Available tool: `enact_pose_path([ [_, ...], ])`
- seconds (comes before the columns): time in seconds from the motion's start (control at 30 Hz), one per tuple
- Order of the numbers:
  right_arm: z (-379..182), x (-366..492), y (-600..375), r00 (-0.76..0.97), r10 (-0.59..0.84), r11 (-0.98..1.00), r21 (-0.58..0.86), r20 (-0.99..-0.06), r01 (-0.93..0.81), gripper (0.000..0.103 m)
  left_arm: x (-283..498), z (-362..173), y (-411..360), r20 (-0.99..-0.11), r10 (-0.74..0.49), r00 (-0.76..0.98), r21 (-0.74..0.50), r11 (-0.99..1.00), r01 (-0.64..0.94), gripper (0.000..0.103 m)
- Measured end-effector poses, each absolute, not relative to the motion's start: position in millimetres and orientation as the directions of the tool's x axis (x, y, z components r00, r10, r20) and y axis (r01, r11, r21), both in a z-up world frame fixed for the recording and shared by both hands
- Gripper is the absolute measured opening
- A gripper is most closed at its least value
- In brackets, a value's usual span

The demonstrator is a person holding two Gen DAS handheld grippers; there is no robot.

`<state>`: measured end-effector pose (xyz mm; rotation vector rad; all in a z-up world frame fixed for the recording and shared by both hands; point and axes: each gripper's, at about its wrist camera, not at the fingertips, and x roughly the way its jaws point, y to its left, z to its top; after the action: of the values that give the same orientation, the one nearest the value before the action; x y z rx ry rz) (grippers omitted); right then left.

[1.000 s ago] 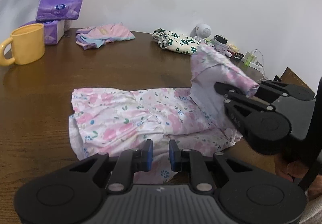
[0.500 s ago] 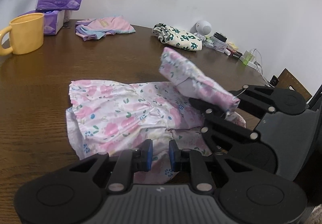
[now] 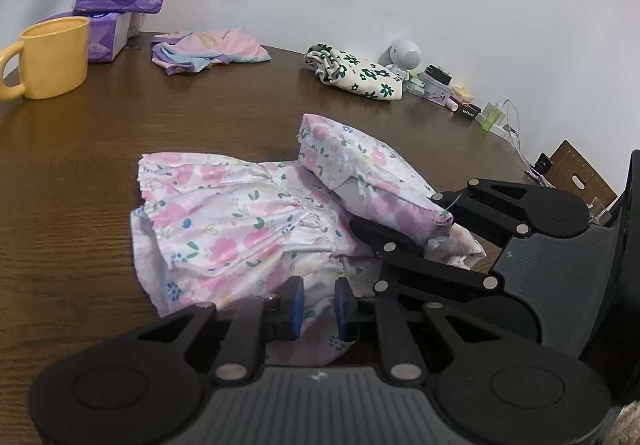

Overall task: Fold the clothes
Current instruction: 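Lay the lifted dress section over the dress body with the right gripper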

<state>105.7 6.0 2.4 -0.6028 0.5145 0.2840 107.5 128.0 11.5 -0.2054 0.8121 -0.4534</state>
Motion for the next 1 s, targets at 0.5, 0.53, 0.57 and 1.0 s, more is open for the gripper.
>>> enact_pose_path([
  [0.5,31.7,109.1,-28.5,0.748,0.348,0.854,-0.139,-0.565,-0.502,0.04,92.7,19.5,138.9,-0.642,-0.46,0.614,-0.369,0.887,0.279,0.014],
  [0.53,34.9,109.5,-32.5,0.738,0.372,0.856,-0.099,-0.563,-0.508,0.04,91.0,20.4,139.7,-0.641,-0.459,0.615,-0.372,0.887,0.275,0.014],
  [0.57,38.1,109.7,-37.2,0.728,0.397,0.857,-0.058,-0.558,-0.512,0.04,89.2,21.7,140.6,-0.638,-0.461,0.617,-0.376,0.886,0.272,0.014],
  [1.0,51.4,118.2,-129.1,0.783,0.381,0.924,0.225,-0.492,-0.308,0.035,95.1,58.1,113.7,-0.518,-0.526,0.674,-0.468,0.834,0.291,0.014],
])
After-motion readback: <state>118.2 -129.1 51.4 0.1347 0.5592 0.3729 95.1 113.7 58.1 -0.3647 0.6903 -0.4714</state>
